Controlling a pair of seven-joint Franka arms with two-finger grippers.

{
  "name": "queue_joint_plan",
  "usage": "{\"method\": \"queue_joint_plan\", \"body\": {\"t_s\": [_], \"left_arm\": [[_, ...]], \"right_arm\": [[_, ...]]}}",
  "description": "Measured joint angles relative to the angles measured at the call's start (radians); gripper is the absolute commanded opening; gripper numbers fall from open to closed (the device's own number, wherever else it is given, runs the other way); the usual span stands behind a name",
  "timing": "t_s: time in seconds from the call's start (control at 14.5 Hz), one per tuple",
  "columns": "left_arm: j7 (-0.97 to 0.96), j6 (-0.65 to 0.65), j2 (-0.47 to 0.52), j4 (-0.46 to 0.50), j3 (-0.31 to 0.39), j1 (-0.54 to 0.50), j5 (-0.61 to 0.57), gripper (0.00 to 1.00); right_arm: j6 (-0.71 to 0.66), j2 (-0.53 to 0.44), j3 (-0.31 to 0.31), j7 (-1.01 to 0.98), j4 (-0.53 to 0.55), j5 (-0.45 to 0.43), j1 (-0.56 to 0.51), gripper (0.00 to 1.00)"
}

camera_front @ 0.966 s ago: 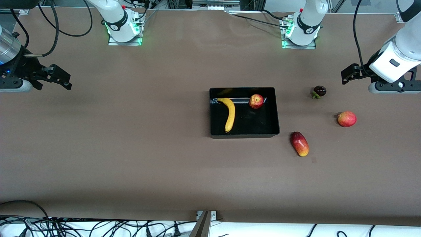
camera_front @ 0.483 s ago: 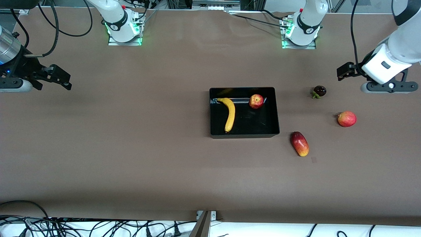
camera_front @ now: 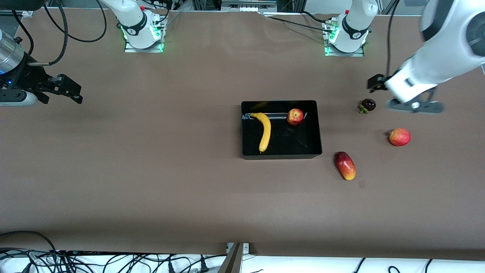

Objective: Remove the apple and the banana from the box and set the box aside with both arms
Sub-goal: 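Move the left gripper toward the red apple in the black tray, then lower the left gripper and grasp the red apple in the tray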

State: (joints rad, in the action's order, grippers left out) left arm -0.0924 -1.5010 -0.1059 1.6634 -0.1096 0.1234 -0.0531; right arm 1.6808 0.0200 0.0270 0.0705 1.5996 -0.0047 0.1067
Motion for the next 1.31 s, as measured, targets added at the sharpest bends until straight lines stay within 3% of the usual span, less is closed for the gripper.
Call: {"method": "queue_joint_plan", "body": {"t_s": [0.48,0.83,1.31], "left_arm": [[-0.340,-0.258,-0.215,0.033,-0.220,0.029,0.001,1.00],[-0.438,-0.685,-0.256,0.312,-0.237,0.063,0.001,1.00],[-0.504,-0.744,-0.299,0.386,-0.239,0.118,-0.094,1.00]], "right_arm": [[0.000,0.000,-0.001,0.000,-0.001,0.000,0.000,1.00],[0.000,0.000,-0.007,0.000,-0.001,0.000,0.007,1.00],[0.000,0.000,-0.009,0.000,-0.001,0.000,0.018,1.00]]}}
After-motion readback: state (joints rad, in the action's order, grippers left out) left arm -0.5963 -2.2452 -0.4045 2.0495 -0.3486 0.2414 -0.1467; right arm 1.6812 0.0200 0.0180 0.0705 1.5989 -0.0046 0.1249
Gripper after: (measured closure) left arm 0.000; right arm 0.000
